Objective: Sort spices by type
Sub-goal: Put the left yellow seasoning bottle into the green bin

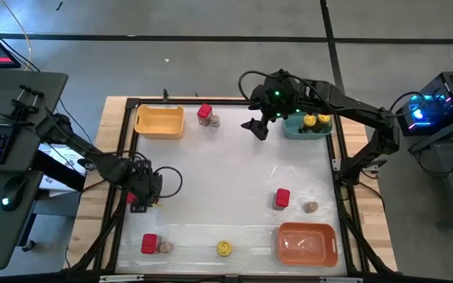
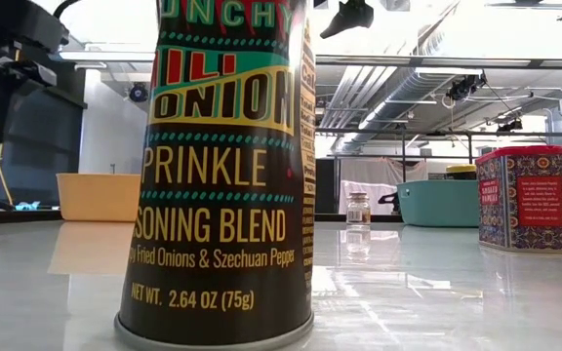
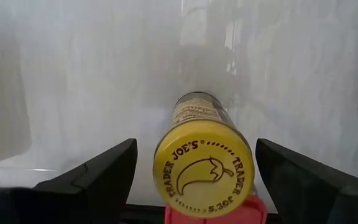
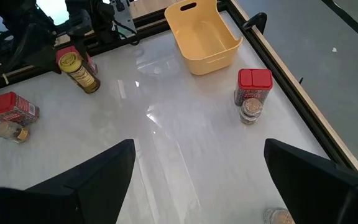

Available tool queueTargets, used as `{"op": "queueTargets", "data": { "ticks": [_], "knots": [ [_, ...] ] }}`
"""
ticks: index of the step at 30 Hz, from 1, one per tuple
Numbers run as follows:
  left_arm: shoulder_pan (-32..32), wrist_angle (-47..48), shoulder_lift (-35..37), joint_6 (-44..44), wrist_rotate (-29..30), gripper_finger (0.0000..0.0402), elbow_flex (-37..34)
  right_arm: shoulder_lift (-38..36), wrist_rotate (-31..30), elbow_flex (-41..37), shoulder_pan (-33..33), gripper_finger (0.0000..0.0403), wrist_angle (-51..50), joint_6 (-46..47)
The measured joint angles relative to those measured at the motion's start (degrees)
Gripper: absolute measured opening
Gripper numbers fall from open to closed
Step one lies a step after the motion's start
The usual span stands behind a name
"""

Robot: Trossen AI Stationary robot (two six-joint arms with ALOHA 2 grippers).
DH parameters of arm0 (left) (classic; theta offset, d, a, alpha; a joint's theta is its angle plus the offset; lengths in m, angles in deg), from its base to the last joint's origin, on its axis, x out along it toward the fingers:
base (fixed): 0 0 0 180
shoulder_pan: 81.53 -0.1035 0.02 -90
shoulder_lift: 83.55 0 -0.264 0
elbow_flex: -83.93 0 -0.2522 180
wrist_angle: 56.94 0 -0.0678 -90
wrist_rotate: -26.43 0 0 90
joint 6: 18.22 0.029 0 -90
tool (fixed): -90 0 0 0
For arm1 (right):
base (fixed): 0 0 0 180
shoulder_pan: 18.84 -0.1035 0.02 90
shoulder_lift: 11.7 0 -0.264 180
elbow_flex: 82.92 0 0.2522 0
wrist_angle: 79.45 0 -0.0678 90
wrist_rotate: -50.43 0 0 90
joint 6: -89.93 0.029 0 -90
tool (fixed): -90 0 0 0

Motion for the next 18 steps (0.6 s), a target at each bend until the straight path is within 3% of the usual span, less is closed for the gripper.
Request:
{"op": "queueTargets", "data": {
  "ticks": [4, 10, 14, 18],
  "knots": [
    [0.0, -2.6, 0.0, -0.3, -3.4, 0.0315, -2.3, 0.0, 0.0, 0.0, 0.0, 0.0353, 0.0, 0.0],
    [0.0, -3.6, 0.0, -1.4, -1.6, 0.0306, -2.7, 0.0, 0.0, 0.0, 0.0, 0.0353, 0.0, 0.0],
    [0.0, -3.7, 0.0, -1.4, -0.8, 0.0271, -2.7, 0.0, 0.0, 0.0, 0.0, 0.0353, 0.0, 0.0],
    [0.0, -3.7, 0.0, -1.4, -1.0, 0.0210, -2.7, 0.0, -0.2, 0.0, 0.0, 0.0353, -0.1, -0.9]
  ]
}}
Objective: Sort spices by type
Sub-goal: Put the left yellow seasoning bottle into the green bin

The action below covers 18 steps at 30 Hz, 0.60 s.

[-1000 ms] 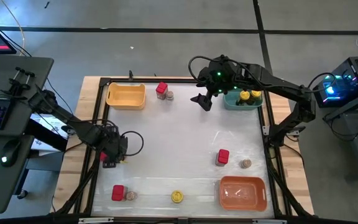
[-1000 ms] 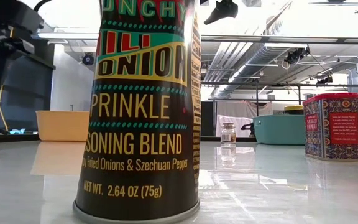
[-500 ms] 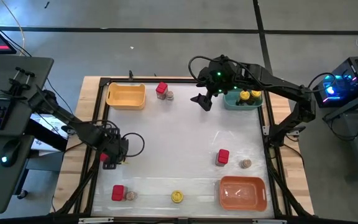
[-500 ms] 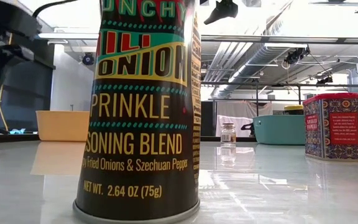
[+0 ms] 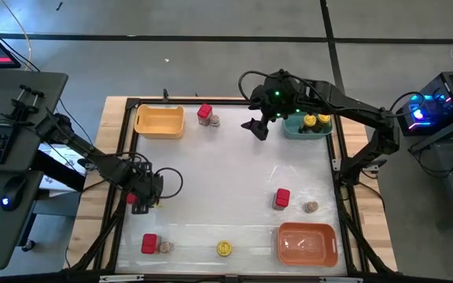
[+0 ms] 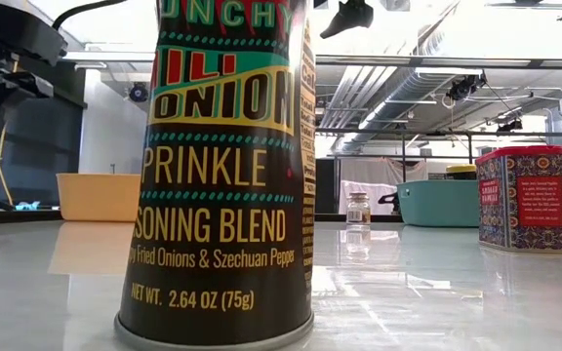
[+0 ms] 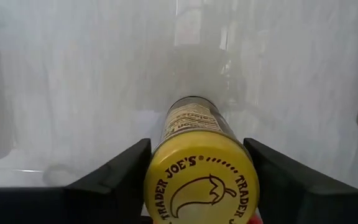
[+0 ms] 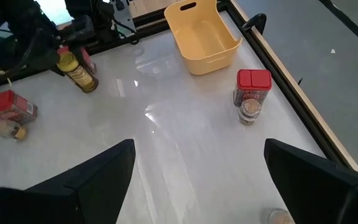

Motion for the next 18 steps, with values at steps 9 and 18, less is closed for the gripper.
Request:
{"op": "queueTargets", "data": {
  "ticks": [9, 18],
  "knots": [
    [-9.6, -2.6, 0.0, 9.7, 5.8, 0.0191, 6.7, -5.3, -0.2, 0.0, 0.0, 0.0353, -1.2, 1.3],
    [-31.9, -22.0, -9.2, 29.8, 2.1, 0.0191, 17.3, -8.7, -3.4, 0.1, 0.0, 0.0353, 0.0, 5.1]
  ]
}}
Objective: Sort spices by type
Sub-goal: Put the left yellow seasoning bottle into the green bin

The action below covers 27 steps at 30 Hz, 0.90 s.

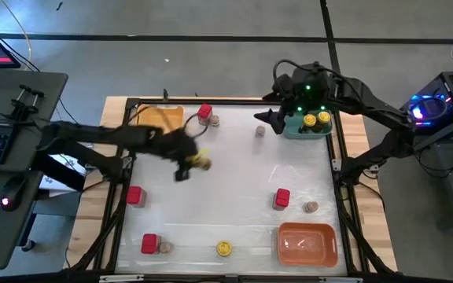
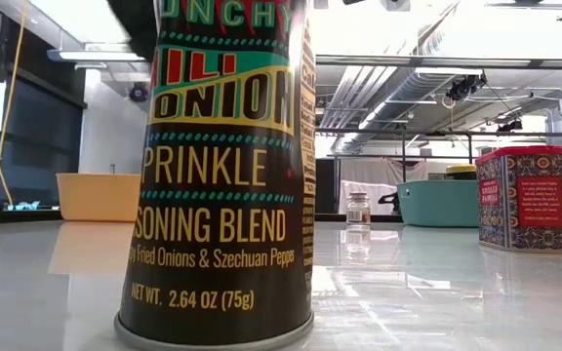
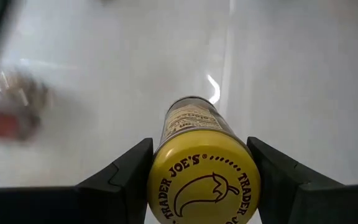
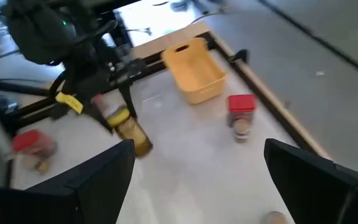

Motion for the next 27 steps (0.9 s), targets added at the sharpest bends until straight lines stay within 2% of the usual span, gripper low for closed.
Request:
{"op": "queueTargets", "data": {
  "ticks": [4, 7, 11, 15, 19, 27],
  "knots": [
    [-3.9, 0.2, -11.6, 10.1, -1.4, 0.0192, 10.1, -0.1, -5.8, 0.0, 0.0, 0.0353, 0.0, 1.3],
    [-5.0, 3.7, -20.2, 16.3, -1.5, 0.0192, 18.3, 0.0, -7.8, 0.0, 0.0, 0.0353, 0.1, 1.5],
    [-5.2, 12.5, -29.7, 20.0, -1.4, 0.0192, 29.3, 0.0, -7.9, 0.0, 0.0, 0.0353, 0.2, 2.8],
    [-4.8, 18.5, -36.8, 20.2, -1.6, 0.0192, 37.3, 0.1, -7.9, 0.0, 0.0, 0.0353, 0.1, 2.8],
    [-4.7, 20.8, -41.2, 20.2, -2.9, 0.0196, 41.0, 0.1, -7.9, 0.0, 0.0, 0.0353, 0.1, 2.8],
    [-4.0, 21.5, -45.9, 18.6, -3.5, 0.0227, 41.1, 0.1, -7.8, 0.0, 0.0, 0.0353, 0.0, 2.6]
  ]
}}
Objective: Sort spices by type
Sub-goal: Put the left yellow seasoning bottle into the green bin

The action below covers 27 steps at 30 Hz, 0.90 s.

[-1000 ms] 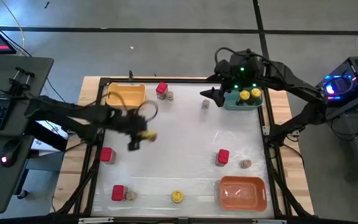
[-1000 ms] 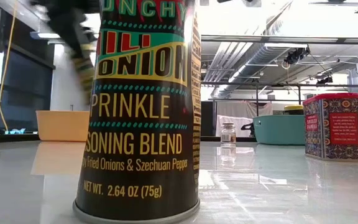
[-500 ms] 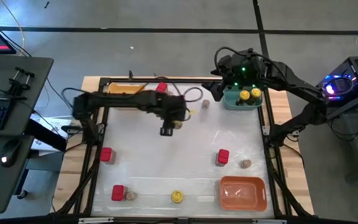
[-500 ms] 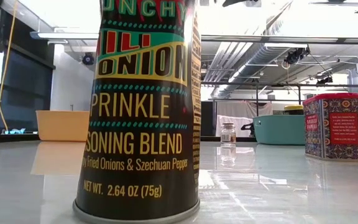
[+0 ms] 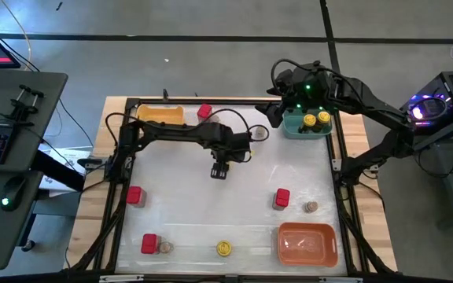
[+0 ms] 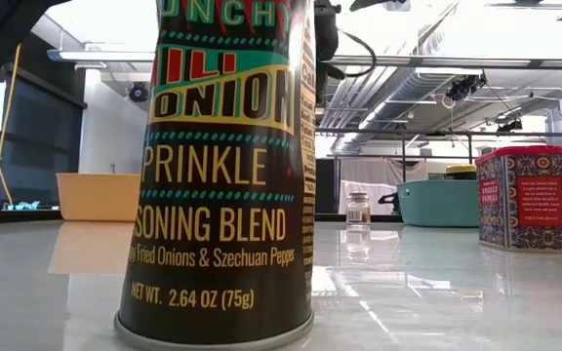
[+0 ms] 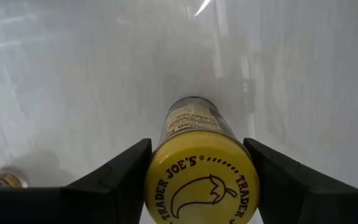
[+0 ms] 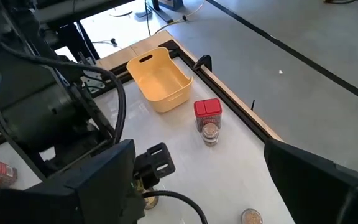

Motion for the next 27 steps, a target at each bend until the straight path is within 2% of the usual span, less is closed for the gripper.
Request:
{"op": "queueTargets", "data": {
  "ticks": [13, 19, 22, 27],
  "knots": [
    [0.5, -5.3, 0.6, -2.3, 0.3, 0.0242, 0.0, 0.0, 0.0, 0.0, 0.0, 0.0353, -0.1, -0.4],
    [0.6, -5.5, 0.6, 0.4, -0.2, 0.0244, 0.0, 0.0, 0.0, 0.0, 0.0, 0.0353, -0.1, -0.4],
    [0.9, -5.7, 0.6, 0.6, -0.2, 0.0258, 0.0, 0.0, 0.0, 0.0, 0.0, 0.0353, -0.1, -0.4],
    [0.9, -6.0, 0.6, 0.5, -0.2, 0.0304, 0.0, 0.0, 0.4, 0.0, 0.0, 0.0353, -0.1, -0.4]
  ]
}}
